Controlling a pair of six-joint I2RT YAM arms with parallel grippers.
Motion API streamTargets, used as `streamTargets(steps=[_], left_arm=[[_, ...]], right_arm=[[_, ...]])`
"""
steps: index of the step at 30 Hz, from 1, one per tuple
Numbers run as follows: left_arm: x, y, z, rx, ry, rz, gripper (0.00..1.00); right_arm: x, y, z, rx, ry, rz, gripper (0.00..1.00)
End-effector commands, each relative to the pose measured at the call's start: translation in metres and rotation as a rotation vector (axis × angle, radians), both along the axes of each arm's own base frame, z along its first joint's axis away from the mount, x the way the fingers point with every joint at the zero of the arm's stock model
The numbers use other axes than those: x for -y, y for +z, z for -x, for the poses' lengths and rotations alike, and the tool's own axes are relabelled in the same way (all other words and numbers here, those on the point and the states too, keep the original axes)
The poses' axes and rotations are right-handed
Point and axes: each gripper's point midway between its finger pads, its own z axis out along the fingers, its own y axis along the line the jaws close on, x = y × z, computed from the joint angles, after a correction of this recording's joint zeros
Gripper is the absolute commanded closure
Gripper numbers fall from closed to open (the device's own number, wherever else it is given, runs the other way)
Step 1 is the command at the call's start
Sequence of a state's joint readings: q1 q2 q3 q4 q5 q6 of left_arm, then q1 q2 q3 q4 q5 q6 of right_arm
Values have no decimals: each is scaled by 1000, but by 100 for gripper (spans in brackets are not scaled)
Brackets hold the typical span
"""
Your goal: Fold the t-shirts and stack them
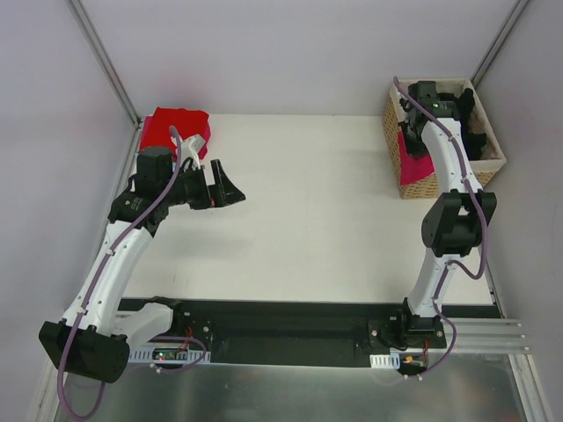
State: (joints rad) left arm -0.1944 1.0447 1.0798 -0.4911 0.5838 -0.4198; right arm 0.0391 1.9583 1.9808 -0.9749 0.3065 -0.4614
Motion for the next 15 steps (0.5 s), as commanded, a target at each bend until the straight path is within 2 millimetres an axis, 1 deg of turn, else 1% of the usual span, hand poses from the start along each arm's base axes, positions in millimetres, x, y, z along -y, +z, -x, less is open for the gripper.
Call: streamTargets(steps=[1,4,7,9,10,11,13,14,15], left_arm=[[-3,12,6,41,-2,0,8],[-3,15,9,47,0,8,8],[-3,18,9,55,-5,10,8],[-2,18,8,52,-7,11,8],[-2,16,8,45,-9,10,8],[-1,12,7,31,-12,9,8],[0,10,7,23,-20,12,8],[0,7,7,11,-21,14,8],[1,7,6,7,-25,15,8]], right_arm=[[13,-23,7,-110,-58,43,99],[11,-20,-1,-70,-90,31,99],[13,-2,-8,-6,-117,68,99],[13,17,-12,58,-118,89,99],[12,38,-17,138,-112,88,99],[14,49,-19,178,-118,93,99],[14,79,-24,275,-119,86,99],[14,86,-26,295,-116,91,99],[16,100,-29,331,-117,97,97]])
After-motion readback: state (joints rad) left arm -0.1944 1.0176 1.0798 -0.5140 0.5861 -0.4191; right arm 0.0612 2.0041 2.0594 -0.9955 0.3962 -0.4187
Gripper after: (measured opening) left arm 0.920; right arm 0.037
